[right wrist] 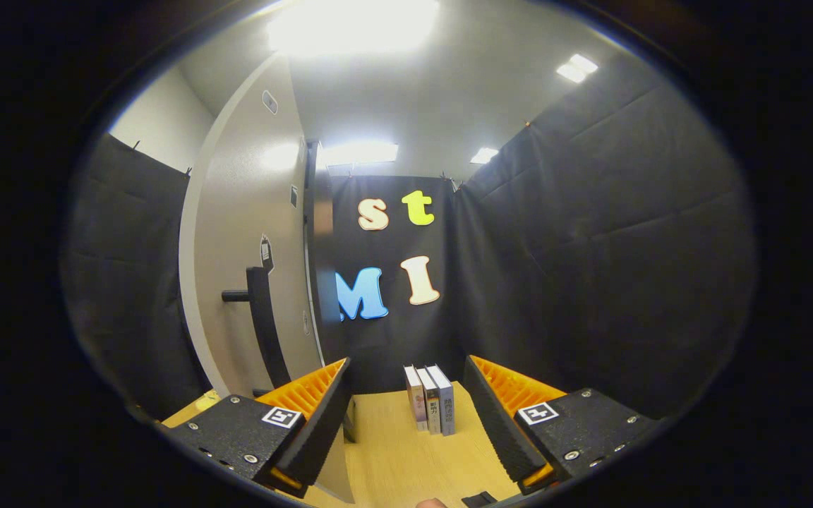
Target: Open the cabinet door with the right hand, grasp the bottle in the cabinet with the left hand and place it on the coaster, then close the cabinet door with the right hand.
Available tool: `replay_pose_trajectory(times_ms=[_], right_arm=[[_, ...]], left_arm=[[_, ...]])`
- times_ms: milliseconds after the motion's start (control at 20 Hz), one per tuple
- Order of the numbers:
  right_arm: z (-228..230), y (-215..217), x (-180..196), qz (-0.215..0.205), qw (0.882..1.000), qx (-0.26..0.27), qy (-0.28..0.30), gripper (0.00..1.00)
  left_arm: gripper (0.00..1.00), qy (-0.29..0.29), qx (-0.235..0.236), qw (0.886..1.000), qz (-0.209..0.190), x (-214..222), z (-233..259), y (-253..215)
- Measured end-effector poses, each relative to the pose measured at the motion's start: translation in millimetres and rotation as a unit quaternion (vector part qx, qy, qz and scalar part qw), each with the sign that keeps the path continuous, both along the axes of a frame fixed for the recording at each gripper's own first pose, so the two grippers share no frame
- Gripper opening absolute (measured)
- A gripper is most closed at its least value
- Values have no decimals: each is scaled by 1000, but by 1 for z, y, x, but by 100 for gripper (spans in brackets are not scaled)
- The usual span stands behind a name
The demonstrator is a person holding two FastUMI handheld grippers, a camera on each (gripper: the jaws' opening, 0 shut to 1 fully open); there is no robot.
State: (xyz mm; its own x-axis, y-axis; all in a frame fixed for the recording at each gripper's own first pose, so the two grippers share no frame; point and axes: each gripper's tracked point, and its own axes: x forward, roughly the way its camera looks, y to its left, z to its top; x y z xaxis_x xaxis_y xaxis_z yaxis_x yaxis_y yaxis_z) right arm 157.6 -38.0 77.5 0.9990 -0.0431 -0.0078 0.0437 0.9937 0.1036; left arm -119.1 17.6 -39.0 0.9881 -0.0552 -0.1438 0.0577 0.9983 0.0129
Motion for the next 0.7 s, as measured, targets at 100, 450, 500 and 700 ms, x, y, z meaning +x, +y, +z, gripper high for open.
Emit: replay_pose_trajectory(times_ms=[100, 450, 500, 700], right_arm=[[3, 10, 4, -2, 1000, -3, -1, 95], [0, 27, 4, -31, 999, -40, 17, 93], [1, 29, 3, -35, 998, -41, 18, 93], [2, 41, -2, -44, 998, -39, 19, 93]], left_arm=[[82, -16, 1, 1000, 8, 4, 19, 24], [82, -30, -13, 999, 26, 23, 35, 84], [82, -32, -14, 999, 24, 27, 36, 88], [72, -31, -13, 999, 17, 39, 33, 107]])
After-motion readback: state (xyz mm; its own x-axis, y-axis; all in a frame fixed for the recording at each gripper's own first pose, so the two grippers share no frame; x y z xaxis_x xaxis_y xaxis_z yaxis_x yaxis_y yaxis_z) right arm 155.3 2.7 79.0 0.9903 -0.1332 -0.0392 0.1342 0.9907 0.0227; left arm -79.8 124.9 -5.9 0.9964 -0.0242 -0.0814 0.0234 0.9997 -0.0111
